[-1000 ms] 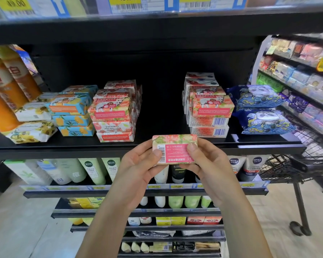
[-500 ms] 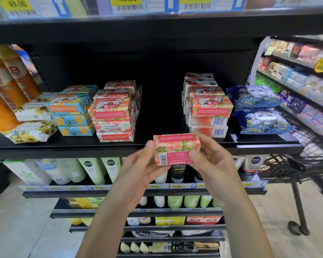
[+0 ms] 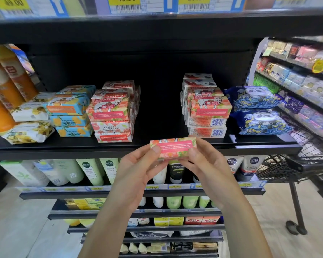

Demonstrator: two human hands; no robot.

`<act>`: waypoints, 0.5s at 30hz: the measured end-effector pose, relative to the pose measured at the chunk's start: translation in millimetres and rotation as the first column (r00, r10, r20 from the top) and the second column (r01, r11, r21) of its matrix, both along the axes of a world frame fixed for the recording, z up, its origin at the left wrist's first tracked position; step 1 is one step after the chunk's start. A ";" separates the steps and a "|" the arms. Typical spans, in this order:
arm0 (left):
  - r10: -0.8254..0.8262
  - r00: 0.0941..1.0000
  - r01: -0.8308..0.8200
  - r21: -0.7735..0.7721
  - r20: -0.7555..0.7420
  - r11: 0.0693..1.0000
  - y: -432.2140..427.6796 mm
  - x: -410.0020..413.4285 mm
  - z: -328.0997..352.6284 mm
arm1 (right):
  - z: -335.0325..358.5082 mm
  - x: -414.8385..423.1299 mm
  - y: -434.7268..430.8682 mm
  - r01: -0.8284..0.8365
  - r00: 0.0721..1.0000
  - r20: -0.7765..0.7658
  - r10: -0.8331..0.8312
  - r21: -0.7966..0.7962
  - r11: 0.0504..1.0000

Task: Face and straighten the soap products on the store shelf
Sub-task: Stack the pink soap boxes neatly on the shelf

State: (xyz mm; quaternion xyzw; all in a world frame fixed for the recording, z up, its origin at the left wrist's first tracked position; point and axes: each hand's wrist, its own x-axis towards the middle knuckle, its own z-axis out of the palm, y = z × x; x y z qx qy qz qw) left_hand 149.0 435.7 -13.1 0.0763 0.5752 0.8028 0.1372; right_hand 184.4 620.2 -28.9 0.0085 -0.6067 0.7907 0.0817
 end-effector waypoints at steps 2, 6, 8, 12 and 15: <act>-0.002 1.000 0.002 -0.004 -0.008 1.000 -0.5 -1.1 -0.1 | 0.9 -0.3 -1.6 0.015 0.999 0.051 -0.014 -0.016 1.000; 0.005 1.000 -0.005 0.003 -0.004 1.000 -1.4 -3.7 -0.8 | 4.9 0.4 -4.6 0.005 0.998 0.058 -0.001 -0.062 0.998; 0.012 1.000 -0.012 0.014 0.005 1.000 -1.4 -4.5 -1.3 | 6.4 -0.1 -5.9 0.013 0.999 0.049 -0.009 -0.076 0.997; 0.001 1.000 -0.001 0.017 -0.007 1.000 -2.3 -5.9 -2.4 | 5.3 -2.2 -7.1 0.037 0.998 0.052 -0.031 -0.128 0.991; -0.021 1.000 0.022 0.006 -0.014 1.000 -2.3 -7.5 -2.4 | 1.6 -3.8 -5.0 0.049 0.998 0.050 -0.043 -0.122 0.991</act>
